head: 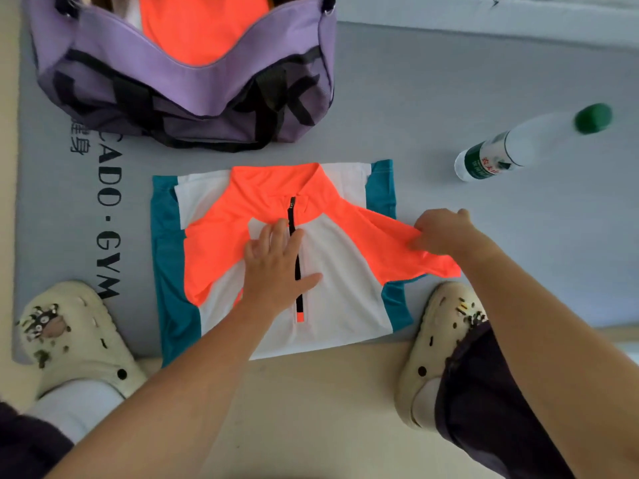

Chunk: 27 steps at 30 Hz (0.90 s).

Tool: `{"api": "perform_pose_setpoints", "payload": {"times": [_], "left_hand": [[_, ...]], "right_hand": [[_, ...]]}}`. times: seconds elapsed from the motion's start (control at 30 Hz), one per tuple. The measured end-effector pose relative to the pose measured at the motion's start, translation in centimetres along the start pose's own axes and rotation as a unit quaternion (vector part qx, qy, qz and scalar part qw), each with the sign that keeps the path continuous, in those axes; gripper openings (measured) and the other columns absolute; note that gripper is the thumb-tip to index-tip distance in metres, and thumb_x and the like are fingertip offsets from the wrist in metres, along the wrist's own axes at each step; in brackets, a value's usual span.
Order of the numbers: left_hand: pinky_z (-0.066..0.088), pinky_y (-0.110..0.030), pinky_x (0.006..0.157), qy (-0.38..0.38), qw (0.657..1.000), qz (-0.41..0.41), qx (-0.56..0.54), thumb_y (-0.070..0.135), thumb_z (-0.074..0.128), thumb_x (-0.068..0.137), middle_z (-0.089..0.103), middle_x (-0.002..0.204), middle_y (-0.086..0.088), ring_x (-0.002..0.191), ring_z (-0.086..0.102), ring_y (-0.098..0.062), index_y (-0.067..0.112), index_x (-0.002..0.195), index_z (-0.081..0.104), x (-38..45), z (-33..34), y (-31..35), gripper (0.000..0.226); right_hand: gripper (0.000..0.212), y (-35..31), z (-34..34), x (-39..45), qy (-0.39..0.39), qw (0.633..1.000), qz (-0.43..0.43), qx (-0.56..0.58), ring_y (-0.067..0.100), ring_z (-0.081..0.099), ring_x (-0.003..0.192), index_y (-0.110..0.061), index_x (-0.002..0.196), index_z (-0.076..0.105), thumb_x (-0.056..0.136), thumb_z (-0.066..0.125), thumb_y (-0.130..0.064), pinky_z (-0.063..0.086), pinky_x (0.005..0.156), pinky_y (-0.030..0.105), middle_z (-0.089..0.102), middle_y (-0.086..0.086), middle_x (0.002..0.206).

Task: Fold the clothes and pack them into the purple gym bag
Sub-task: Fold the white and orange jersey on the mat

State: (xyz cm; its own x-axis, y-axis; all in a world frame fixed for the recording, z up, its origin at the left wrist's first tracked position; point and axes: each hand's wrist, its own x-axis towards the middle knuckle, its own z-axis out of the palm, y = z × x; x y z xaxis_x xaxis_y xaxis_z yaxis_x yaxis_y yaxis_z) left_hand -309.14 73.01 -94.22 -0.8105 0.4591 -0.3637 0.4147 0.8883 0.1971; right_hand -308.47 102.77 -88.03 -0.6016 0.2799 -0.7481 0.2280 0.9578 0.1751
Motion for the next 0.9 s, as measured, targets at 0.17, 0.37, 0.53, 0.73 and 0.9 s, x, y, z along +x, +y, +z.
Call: {"api": "perform_pose_setpoints", "payload": {"times": [0.17,0.37,0.53,0.73,0.9], "left_hand": [[0.029,-0.051,0.104,0.002,1.000,-0.014,0.001,0.075,0.059,0.071,0.028,0.156,-0.012,0.140,0.027,-0.034,0.019,0.144,0.039,-0.2,0.4,0.6,0.094],[0.017,-0.055,0.114,-0.034,0.999,-0.016,-0.004,0.076,0.055,0.073,0.011,0.161,-0.012,0.147,0.009,-0.032,0.025,0.151,0.024,-0.5,0.4,1.3,0.099],[0.010,-0.052,0.118,-0.080,0.994,-0.041,-0.063,0.069,0.060,0.077,0.008,0.160,-0.016,0.149,0.002,-0.033,0.025,0.146,0.030,-0.2,-0.9,2.4,0.087],[0.042,-0.032,0.082,-0.054,0.930,-0.102,-0.350,0.051,0.062,0.086,0.066,0.096,-0.003,0.101,0.058,-0.021,0.016,0.086,0.067,-0.6,-3.5,6.0,0.035],[0.051,-0.038,0.089,-0.236,0.541,-0.279,-0.758,0.077,0.038,0.086,0.075,0.100,-0.006,0.093,0.070,-0.023,0.017,0.110,0.066,-1.8,-3.5,6.8,0.071]], "right_hand": [[0.025,3.1,0.7,-1.0,0.018,0.976,0.017,0.215,0.025,0.048,0.076,-0.010,0.072,0.056,0.087,0.063,-0.029,0.036,0.067,0.032,0.052,0.005,0.077],[0.022,5.1,2.2,-2.6,0.006,0.966,0.021,0.259,0.021,0.047,0.076,-0.010,0.079,0.062,0.086,0.070,-0.029,0.032,0.063,0.031,0.052,0.005,0.077],[0.014,5.1,1.3,-3.5,0.044,0.957,0.004,0.288,0.025,0.050,0.089,-0.015,0.087,0.057,0.086,0.067,-0.023,0.032,0.069,0.028,0.054,0.003,0.088],[0.027,-0.2,-2.0,-5.7,-0.158,0.963,-0.026,0.217,0.024,0.066,0.061,-0.003,0.109,0.058,0.091,0.057,-0.023,0.058,0.070,0.037,0.072,0.017,0.095],[0.037,-5.2,-3.1,-6.6,-0.293,0.761,-0.066,0.574,0.027,0.071,0.067,0.012,0.117,0.053,0.102,0.047,-0.021,0.061,0.068,0.036,0.071,0.024,0.091]]}}
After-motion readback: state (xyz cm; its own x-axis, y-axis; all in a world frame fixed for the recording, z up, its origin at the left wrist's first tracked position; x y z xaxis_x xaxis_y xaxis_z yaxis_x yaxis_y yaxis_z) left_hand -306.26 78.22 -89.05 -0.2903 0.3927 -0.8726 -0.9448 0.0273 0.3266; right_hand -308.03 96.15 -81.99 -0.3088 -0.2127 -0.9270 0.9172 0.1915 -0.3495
